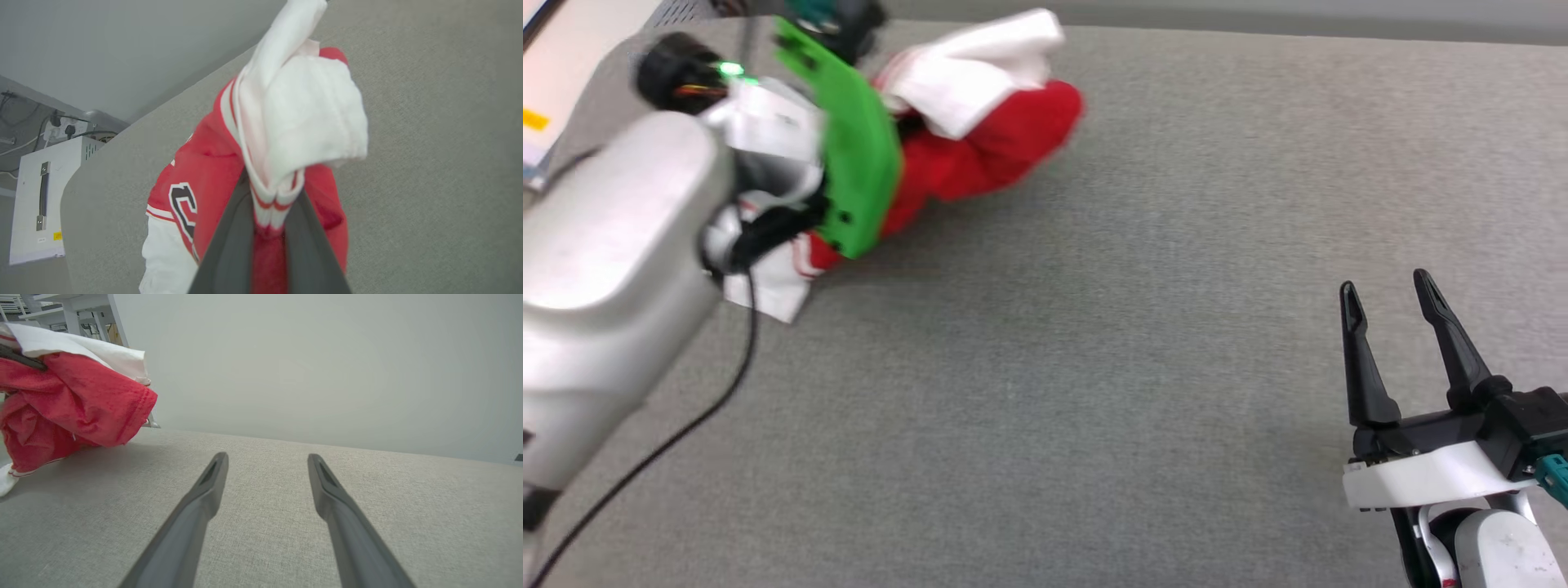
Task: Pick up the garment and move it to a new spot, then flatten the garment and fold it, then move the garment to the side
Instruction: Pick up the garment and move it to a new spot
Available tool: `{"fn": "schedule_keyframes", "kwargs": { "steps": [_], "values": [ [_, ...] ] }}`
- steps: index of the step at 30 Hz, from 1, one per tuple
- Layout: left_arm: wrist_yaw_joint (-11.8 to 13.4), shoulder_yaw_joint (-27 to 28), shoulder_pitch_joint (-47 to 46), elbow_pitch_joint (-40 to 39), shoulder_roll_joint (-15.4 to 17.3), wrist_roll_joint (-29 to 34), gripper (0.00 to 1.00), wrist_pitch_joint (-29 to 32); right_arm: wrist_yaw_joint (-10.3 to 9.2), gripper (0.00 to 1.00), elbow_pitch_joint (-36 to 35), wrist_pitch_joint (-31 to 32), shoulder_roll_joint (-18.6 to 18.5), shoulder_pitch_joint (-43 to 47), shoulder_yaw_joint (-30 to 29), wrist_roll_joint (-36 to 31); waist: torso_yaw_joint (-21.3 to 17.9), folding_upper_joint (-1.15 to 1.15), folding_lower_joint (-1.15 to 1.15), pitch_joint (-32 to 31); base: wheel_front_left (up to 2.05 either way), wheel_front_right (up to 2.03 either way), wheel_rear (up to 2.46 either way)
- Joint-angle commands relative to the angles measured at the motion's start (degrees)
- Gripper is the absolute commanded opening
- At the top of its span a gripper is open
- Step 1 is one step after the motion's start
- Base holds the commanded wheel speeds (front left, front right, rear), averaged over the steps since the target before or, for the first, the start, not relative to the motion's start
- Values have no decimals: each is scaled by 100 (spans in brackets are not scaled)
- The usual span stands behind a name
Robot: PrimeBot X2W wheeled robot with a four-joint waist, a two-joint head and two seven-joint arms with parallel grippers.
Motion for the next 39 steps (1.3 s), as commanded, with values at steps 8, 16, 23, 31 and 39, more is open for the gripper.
{"fn": "schedule_keyframes", "kwargs": {
  "steps": [8, 16, 23, 31, 39],
  "values": [
    [-11, -1082, -269, -45, -1104, 171, 0, -411, -5, 100, -39, -35, 86, -75, -112, 51, -998, 0, 0, 88, 0, 0, 0],
    [-11, -1688, 233, 656, -2587, 440, 0, -617, -5, 100, -74, -35, 101, -231, -335, 301, -1497, 0, 0, 599, 0, 0, 0],
    [-11, -1692, 1261, 945, -2990, 840, 0, -316, -5, 100, -29, -35, 102, -324, -353, 353, -1553, 0, 0, 767, 0, 0, 0],
    [-11, -1692, 1234, 1312, -3109, 933, 100, -1336, -5, 100, 67, -35, 102, -250, -422, 265, -1369, 0, 0, 490, 0, 0, 0],
    [-11, -1637, 1033, 1350, -3123, 755, 100, -2770, -5, 100, 134, -35, 102, 132, -519, 138, -922, 0, 0, -277, 0, 0, 0]
  ]
}}
